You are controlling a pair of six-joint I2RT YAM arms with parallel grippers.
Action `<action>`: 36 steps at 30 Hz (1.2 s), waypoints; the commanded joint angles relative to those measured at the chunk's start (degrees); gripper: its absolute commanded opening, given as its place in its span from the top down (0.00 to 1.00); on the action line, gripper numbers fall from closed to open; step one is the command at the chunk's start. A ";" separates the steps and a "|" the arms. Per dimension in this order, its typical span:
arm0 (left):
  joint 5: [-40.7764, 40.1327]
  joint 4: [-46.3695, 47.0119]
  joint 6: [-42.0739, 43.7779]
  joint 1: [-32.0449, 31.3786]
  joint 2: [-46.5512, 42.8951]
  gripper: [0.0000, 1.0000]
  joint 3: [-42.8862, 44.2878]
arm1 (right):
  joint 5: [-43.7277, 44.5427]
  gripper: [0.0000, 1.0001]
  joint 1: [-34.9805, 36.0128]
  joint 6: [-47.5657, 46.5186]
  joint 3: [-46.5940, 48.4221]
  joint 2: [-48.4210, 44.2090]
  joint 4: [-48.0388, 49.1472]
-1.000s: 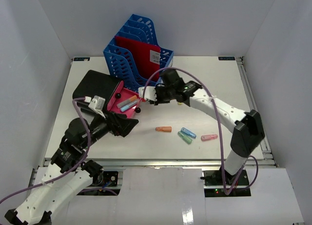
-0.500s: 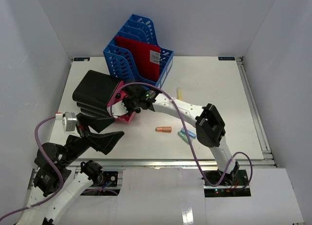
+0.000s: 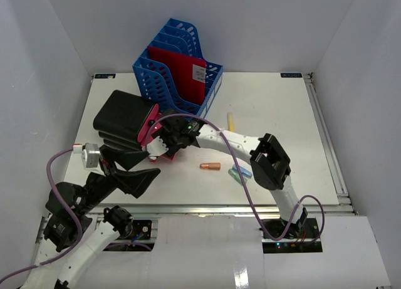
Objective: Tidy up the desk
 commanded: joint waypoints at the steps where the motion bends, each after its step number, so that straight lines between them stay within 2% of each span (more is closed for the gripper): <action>1: 1.22 0.67 -0.41 0.24 3.67 0.02 0.09 | 0.48 0.33 -0.57 4.14 2.59 -5.90 2.07; 5: 3.15 2.05 -1.55 0.22 8.00 0.02 0.05 | -3.12 0.31 -2.74 10.29 1.72 -11.95 1.84; 8: 5.81 4.58 -2.83 0.24 12.81 0.02 -0.18 | -7.32 0.29 -7.03 17.57 -3.12 -18.42 1.76; 12: 10.30 9.42 -5.21 0.24 22.10 0.02 -0.67 | -18.52 0.29 -18.61 32.32 -14.74 -28.13 2.15; 15: 12.31 12.70 -7.58 0.05 31.86 0.04 -0.15 | -28.93 0.29 -30.45 42.82 -25.88 -35.24 4.53; 17: 10.86 13.56 -8.26 -1.86 40.26 0.09 2.10 | -33.22 0.28 -36.97 48.56 -32.77 -40.68 7.90; 19: 5.97 13.66 -7.84 -6.37 51.71 0.14 5.05 | -38.13 0.26 -45.20 53.64 -39.98 -44.35 12.34; 22: 0.64 10.72 -6.16 -11.96 62.69 0.21 14.57 | -43.79 0.24 -52.28 61.28 -44.14 -47.20 16.26; 25: -7.53 5.23 -5.33 -14.72 79.84 0.24 28.03 | -48.27 0.24 -62.03 66.95 -47.82 -48.73 18.43; 29: -20.01 -2.58 -4.37 -15.23 97.01 0.19 44.61 | -49.19 0.23 -66.63 67.58 -49.06 -51.04 18.53; 36: -32.98 -19.72 -0.47 -15.66 124.22 0.18 79.80 | -55.21 0.23 -71.88 67.65 -50.32 -51.62 18.21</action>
